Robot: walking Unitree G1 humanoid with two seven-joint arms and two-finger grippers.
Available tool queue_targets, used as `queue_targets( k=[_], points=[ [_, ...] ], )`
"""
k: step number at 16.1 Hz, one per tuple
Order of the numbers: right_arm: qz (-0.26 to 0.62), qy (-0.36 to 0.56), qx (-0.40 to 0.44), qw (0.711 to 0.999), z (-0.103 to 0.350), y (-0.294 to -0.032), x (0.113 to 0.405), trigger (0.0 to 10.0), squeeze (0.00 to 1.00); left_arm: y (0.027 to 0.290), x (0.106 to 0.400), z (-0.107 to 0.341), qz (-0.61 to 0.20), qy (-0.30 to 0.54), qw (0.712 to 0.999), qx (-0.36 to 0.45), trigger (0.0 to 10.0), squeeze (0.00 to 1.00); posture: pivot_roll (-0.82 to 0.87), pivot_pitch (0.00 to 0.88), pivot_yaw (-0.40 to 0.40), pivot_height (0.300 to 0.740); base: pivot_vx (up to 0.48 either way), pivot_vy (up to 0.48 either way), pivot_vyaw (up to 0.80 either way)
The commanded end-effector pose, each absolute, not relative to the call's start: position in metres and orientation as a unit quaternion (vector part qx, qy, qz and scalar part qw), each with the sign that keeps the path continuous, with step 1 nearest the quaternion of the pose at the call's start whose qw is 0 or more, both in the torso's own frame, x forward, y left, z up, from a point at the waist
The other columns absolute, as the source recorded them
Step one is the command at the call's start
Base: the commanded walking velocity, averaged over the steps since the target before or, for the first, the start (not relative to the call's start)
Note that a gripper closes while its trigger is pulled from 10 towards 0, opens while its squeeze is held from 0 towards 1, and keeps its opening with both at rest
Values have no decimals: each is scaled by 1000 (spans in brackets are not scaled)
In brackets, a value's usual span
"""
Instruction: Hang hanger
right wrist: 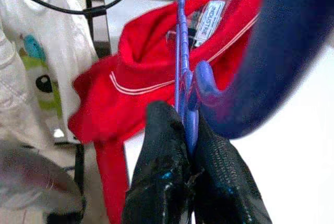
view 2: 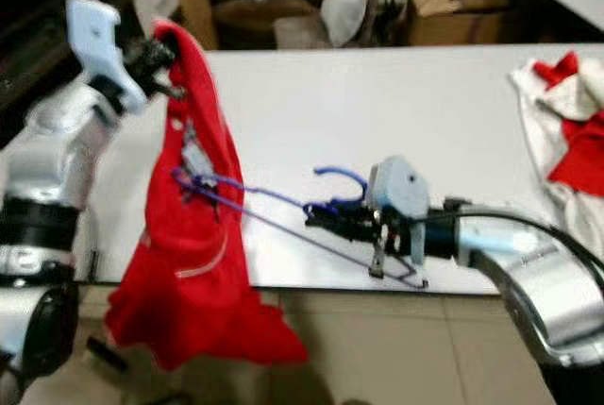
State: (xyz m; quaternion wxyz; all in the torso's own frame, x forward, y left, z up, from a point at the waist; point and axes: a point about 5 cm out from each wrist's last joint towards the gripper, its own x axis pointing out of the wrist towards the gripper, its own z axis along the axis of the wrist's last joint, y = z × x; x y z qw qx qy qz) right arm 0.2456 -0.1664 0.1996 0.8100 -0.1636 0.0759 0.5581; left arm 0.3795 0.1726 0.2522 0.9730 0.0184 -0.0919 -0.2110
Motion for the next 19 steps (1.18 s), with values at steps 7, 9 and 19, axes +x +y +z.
queue_targets(
  k=[7,9,19],
  points=[
    [581,87,-193,786,193,-138,288,10000,0,170,349,293,-319,-134,938,12,10000,0,-13,0,13,740,0,0,0],
    [571,89,-203,790,189,-128,305,10000,0,163,337,303,-359,-146,921,-23,10000,0,-8,0,10,740,0,0,0],
    [163,-312,-134,926,359,-172,389,10000,0,160,316,355,-396,-261,870,-135,10000,0,-11,0,21,740,0,0,0]
  ],
)
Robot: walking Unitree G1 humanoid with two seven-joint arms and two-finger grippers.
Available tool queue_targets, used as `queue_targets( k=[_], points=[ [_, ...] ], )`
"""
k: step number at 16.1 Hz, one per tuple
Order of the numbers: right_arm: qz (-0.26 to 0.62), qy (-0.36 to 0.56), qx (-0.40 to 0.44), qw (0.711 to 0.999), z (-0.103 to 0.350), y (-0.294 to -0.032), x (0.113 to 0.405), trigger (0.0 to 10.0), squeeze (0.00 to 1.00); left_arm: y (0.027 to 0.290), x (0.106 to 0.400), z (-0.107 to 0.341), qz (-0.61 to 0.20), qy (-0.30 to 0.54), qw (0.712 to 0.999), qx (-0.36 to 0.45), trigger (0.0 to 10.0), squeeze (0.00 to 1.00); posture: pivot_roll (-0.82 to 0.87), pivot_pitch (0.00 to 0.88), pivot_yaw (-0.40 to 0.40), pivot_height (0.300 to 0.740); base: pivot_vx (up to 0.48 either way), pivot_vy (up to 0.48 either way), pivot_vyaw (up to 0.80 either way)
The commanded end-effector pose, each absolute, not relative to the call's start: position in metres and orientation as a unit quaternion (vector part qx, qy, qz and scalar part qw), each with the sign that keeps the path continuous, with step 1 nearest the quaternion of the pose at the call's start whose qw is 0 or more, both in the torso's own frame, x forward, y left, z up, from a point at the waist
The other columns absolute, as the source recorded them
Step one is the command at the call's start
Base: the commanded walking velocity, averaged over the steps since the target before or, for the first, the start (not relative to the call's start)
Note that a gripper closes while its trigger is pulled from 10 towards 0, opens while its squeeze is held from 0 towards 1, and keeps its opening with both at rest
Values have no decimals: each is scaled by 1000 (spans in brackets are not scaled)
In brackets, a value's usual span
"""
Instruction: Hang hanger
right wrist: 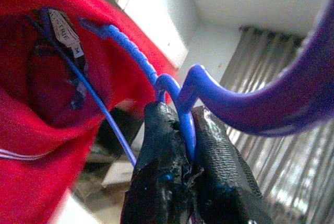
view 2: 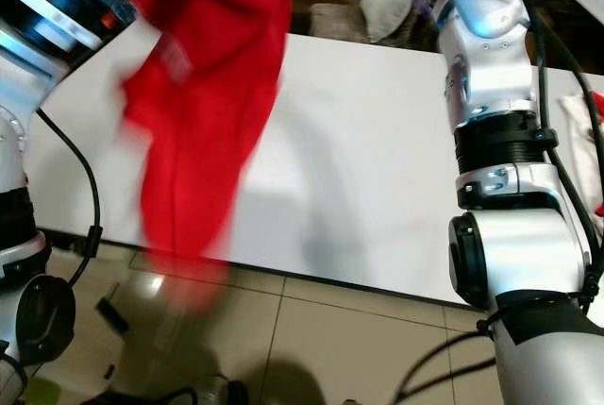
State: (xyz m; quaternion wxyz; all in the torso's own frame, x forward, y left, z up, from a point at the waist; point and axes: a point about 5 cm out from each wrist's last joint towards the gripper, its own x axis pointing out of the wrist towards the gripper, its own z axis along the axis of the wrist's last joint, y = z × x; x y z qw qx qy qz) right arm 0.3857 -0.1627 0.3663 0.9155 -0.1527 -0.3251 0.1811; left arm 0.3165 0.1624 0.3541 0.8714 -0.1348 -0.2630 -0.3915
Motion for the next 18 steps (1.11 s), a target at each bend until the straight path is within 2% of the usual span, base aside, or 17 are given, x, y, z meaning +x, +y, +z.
queue_targets(
  k=[1,5,7,8,10,12,14,16,17,18],
  points=[
    [178,-300,-143,926,351,-169,391,10000,0,160,318,353,-391,-258,873,-135,10000,0,-12,0,24,740,0,0,0],
    [293,-195,-218,910,273,-143,392,10000,0,155,334,322,-340,-194,917,-75,10000,0,-20,0,34,740,0,0,0],
    [352,-136,-252,891,223,-139,379,10000,0,153,344,280,-285,-107,953,5,10000,0,-22,0,35,740,0,0,0],
    [381,-113,-247,884,209,-140,372,10000,0,159,349,265,-252,-69,965,17,10000,0,-22,0,36,740,0,0,0],
    [453,-67,-256,851,180,-140,350,10000,0,176,355,236,-188,-9,980,57,10000,0,-21,0,39,740,0,0,0],
    [496,-40,-254,829,167,-142,333,10000,0,187,354,206,-171,38,977,122,10000,0,-23,0,43,740,0,0,0],
    [539,-17,-255,803,162,-149,310,10000,0,205,350,167,-141,99,974,145,10000,0,-24,0,43,740,0,0,0],
    [563,14,-253,786,162,-162,295,10000,0,221,347,137,-116,157,963,183,10000,0,-24,0,45,740,0,0,0],
    [565,21,-252,786,164,-168,290,10000,0,225,343,122,-132,187,953,200,10000,0,-26,0,47,740,0,0,0],
    [562,21,-252,788,167,-172,286,10000,0,228,340,114,-142,201,947,206,10000,290,-26,0,48,740,0,0,0]
  ],
)
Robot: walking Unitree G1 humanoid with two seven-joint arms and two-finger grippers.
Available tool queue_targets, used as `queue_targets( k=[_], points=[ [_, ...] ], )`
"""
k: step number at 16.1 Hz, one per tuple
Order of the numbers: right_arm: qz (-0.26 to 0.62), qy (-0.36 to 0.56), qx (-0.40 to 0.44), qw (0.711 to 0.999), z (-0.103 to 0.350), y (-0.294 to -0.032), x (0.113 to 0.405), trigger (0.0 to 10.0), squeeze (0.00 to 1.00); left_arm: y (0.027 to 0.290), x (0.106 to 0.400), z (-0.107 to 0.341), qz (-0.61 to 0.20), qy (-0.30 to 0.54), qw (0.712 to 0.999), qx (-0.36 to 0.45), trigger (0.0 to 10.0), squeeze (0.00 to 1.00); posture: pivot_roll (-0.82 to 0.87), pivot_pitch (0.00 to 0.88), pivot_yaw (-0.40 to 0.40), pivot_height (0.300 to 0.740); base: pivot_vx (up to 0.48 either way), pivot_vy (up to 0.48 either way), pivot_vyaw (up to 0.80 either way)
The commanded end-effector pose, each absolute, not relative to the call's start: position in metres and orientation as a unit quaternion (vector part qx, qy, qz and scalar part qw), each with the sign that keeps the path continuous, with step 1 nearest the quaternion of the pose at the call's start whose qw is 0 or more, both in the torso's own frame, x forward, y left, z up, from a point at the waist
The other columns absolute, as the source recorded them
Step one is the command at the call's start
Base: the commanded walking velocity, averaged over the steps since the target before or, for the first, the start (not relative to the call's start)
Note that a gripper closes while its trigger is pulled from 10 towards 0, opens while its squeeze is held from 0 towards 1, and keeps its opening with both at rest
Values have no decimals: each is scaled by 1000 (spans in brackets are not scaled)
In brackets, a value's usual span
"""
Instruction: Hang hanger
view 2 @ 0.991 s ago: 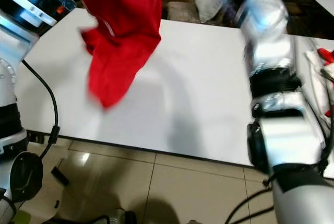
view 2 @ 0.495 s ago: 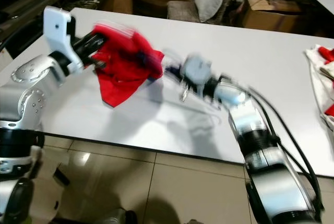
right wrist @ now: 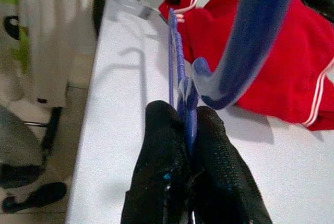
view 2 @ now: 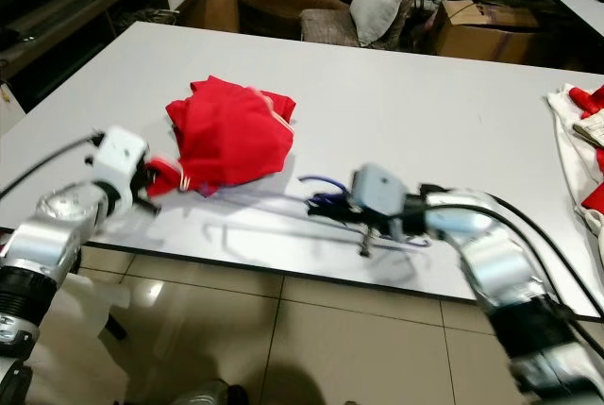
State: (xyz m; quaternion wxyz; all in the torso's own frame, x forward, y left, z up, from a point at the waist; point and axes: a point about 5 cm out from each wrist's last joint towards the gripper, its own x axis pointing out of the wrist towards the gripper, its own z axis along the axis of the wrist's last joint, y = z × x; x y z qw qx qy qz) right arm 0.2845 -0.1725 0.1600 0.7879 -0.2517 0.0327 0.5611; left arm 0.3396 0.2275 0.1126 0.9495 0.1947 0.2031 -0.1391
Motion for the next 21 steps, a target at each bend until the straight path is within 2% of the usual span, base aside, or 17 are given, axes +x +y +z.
queue_targets(
  k=[1,4,5,7,9,11,13,16,17,18,19,21],
  points=[
    [556,23,-247,793,173,-179,281,10000,0,230,335,106,-161,221,939,209,10000,1000,-22,0,45,740,0,0,0],
    [546,11,-196,815,201,-198,261,10000,0,236,332,111,-189,229,932,210,10000,1000,-12,0,40,740,0,0,0],
    [545,22,-182,818,207,-206,253,10000,0,240,331,111,-203,235,921,234,10000,1000,-20,4,58,740,0,0,0],
    [509,34,-176,842,211,-223,246,10000,0,244,322,121,-250,241,903,255,10000,1000,-32,8,74,740,0,0,0],
    [458,38,-170,872,210,-227,246,10000,0,238,309,140,-321,223,892,228,10000,1000,-47,12,81,740,0,0,0],
    [426,48,-158,890,207,-221,244,10000,0,241,291,167,-395,222,861,230,10000,1000,-55,13,67,740,0,0,0],
    [389,55,-143,908,204,-217,244,10000,0,241,289,194,-406,187,871,204,10000,1000,-44,12,42,740,0,0,0],
    [329,50,-108,937,199,-201,246,10000,0,216,292,228,-395,49,913,94,10000,1000,-32,26,23,740,0,0,0],
    [310,45,-94,945,198,-199,248,10000,0,212,295,227,-377,34,922,80,10000,1000,-33,29,19,740,0,0,0],
    [278,44,-75,957,196,-197,252,10000,0,208,298,223,-345,18,936,74,10000,769,-39,32,16,740,0,0,0],
    [196,44,-30,979,187,-190,259,10000,0,191,296,205,-298,5,954,24,10000,0,-58,34,9,740,0,0,0],
    [143,38,-8,989,179,-182,256,10000,0,174,287,193,-280,1,960,-11,10000,0,-81,35,8,740,0,0,0]
  ],
)
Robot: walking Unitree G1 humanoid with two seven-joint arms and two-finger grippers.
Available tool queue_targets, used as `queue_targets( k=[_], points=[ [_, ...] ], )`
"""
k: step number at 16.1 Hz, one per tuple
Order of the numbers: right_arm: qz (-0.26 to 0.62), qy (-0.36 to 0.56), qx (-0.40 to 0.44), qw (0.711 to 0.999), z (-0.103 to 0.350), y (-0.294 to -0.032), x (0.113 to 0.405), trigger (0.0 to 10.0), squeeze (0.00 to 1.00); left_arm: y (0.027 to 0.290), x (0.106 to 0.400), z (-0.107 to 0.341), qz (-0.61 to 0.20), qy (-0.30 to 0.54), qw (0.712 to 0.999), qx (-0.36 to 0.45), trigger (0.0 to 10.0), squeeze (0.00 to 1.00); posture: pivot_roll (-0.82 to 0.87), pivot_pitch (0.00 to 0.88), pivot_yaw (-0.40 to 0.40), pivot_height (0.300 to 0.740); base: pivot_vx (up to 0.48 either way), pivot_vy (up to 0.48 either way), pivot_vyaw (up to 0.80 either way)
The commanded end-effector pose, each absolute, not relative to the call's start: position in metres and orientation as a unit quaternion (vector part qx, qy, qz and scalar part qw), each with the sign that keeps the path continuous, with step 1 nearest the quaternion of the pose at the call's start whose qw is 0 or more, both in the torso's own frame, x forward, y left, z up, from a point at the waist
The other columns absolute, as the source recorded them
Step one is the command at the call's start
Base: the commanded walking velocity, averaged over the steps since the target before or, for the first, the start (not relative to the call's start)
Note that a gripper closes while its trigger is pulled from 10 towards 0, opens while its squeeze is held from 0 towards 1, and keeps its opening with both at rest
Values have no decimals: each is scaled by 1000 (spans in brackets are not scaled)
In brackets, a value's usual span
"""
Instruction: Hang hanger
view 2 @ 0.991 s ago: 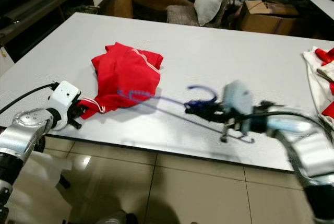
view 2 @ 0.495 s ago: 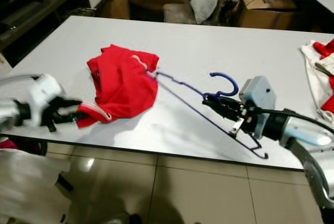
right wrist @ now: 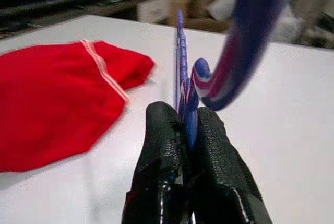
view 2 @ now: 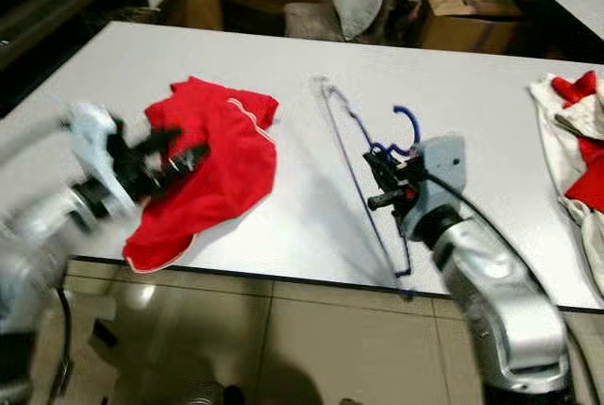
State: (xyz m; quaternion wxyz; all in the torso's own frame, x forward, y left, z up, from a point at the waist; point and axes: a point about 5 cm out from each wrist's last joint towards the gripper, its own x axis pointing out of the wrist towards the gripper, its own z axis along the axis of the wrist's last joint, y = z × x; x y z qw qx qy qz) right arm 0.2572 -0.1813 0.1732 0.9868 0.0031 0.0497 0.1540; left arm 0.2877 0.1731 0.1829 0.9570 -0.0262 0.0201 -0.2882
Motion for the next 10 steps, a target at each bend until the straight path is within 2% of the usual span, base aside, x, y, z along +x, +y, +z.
queue_targets(
  k=[1,4,6,9,10],
  points=[
    [124,34,-2,992,178,-179,254,10000,0,169,286,187,-269,8,963,-15,10000,0,-89,33,12,740,0,0,0],
    [96,27,17,995,176,-171,249,10000,0,161,283,166,-249,15,968,-10,10000,0,-110,21,25,740,0,0,0],
    [41,47,29,998,156,-170,239,10000,0,160,275,143,-183,20,983,-14,10000,0,-97,8,25,740,0,0,0],
    [61,42,27,997,156,-158,245,10000,0,156,269,139,-187,26,982,23,10000,0,-84,23,-3,740,0,0,0],
    [59,32,30,997,159,-157,249,10000,0,158,269,140,-176,21,984,21,10000,0,-77,25,-13,740,0,-304,0]
  ],
)
